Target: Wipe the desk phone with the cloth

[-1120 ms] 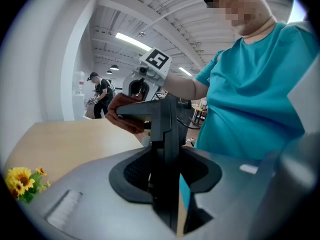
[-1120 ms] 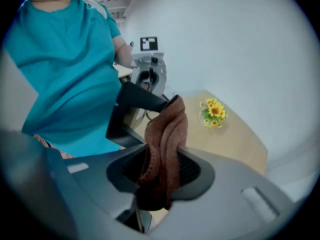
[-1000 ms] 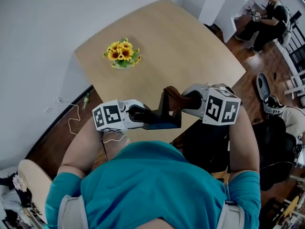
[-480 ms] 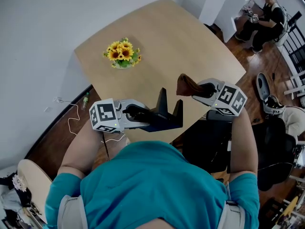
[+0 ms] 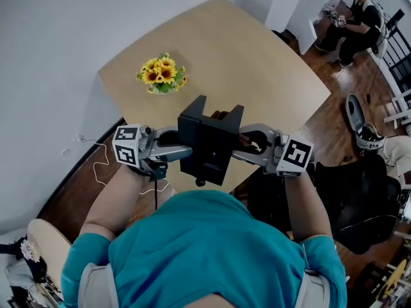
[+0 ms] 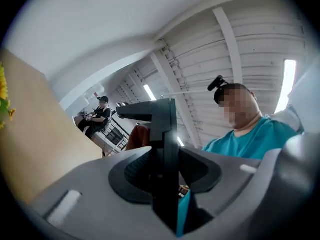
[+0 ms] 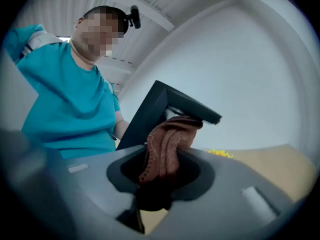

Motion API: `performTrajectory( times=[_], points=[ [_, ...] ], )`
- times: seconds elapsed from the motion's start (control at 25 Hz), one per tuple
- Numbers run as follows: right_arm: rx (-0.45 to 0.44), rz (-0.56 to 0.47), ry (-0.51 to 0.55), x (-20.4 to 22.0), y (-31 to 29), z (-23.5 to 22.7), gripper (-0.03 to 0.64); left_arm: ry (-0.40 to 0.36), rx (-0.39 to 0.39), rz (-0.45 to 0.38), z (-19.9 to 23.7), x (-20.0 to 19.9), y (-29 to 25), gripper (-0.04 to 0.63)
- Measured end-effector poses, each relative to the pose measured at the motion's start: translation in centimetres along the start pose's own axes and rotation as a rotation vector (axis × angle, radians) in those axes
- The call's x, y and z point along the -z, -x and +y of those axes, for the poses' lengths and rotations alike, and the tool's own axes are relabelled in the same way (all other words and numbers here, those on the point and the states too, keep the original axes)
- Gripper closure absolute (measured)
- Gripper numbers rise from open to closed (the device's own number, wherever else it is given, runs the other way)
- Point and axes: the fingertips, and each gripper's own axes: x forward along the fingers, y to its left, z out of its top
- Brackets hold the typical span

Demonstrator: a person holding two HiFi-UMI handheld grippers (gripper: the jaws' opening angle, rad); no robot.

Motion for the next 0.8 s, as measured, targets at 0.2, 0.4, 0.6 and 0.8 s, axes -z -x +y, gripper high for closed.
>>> performTrajectory(
  times=[0.2,0.4,0.6,0.8],
  points=[
    [-0.017,0.068,0.189,-0.8,-0.1,1.5,0.502,0.051,-0.012,-0.051,0.7,-0.4,0.6,0.431],
    [-0.075,0.330,0.276,2.9,-0.1,4.1,0.501,0.063,0.002,-0.072,0.4,-0.9,0.9,0.430],
    [-0.171,0.471,0.377,6.3,-0.8,6.7,0.500,0.078,-0.007,-0.125,1.3,-2.0,1.7,0.431],
    [-0.170,0.504,0.285,9.6,0.4,8.0,0.500,0.114,-0.075,-0.145,3.5,-1.5,2.2,0.430]
  ],
)
